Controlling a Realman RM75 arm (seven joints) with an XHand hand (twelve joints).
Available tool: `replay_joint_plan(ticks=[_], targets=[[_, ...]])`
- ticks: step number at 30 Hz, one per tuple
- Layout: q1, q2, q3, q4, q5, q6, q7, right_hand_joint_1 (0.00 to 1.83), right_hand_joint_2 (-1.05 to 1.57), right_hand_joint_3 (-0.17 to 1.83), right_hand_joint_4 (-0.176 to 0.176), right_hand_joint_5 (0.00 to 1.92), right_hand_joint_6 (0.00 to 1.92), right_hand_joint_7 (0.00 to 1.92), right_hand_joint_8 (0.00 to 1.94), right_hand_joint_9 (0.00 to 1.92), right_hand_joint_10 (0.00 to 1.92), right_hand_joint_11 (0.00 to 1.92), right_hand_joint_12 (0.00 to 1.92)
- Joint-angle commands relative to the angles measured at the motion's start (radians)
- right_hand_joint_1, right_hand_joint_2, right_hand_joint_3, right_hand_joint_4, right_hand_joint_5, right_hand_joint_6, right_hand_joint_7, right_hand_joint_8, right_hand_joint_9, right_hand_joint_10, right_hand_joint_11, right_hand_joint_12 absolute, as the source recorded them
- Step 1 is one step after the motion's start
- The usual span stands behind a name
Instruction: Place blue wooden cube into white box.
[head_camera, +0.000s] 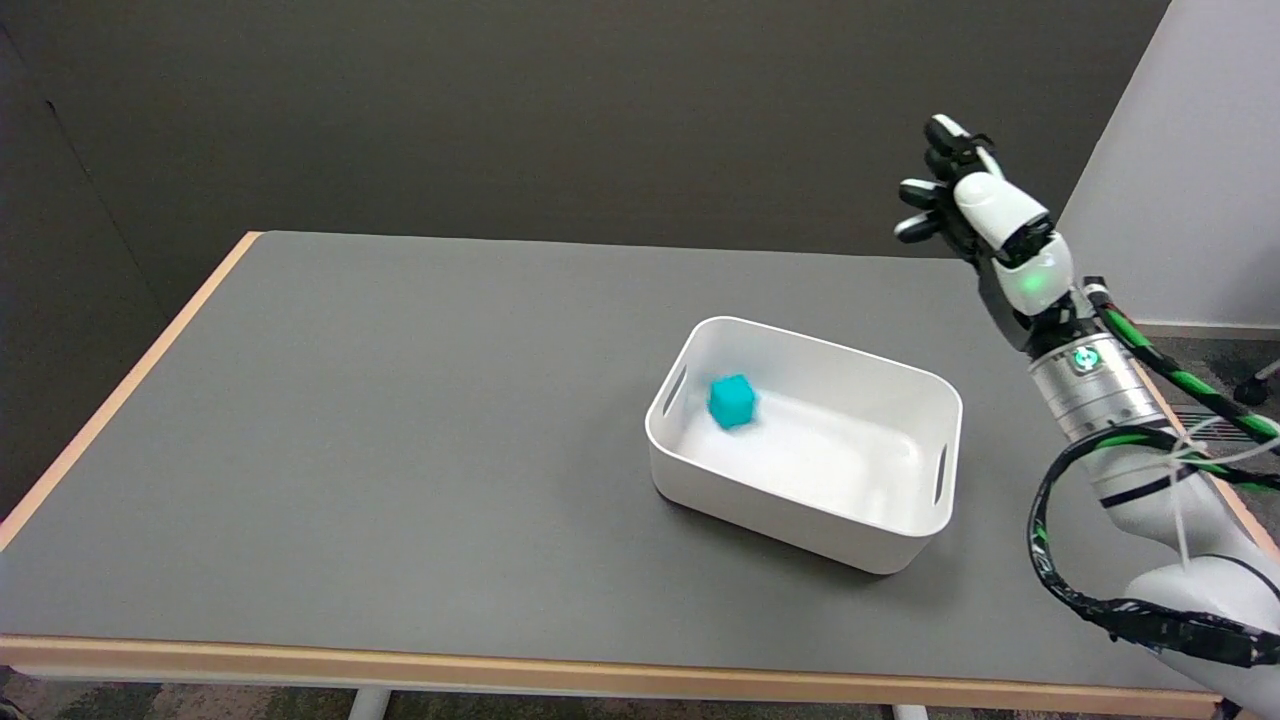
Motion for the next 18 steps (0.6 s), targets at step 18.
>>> replay_joint_plan(ticks=[18], targets=[[0.115,-0.103,0.132,0.283,0.119,0.115,-0.09,0.44,0.79,0.92,0.152,0.41,0.95,0.59,0.75,0.53,1.03,0.24,1.26]])
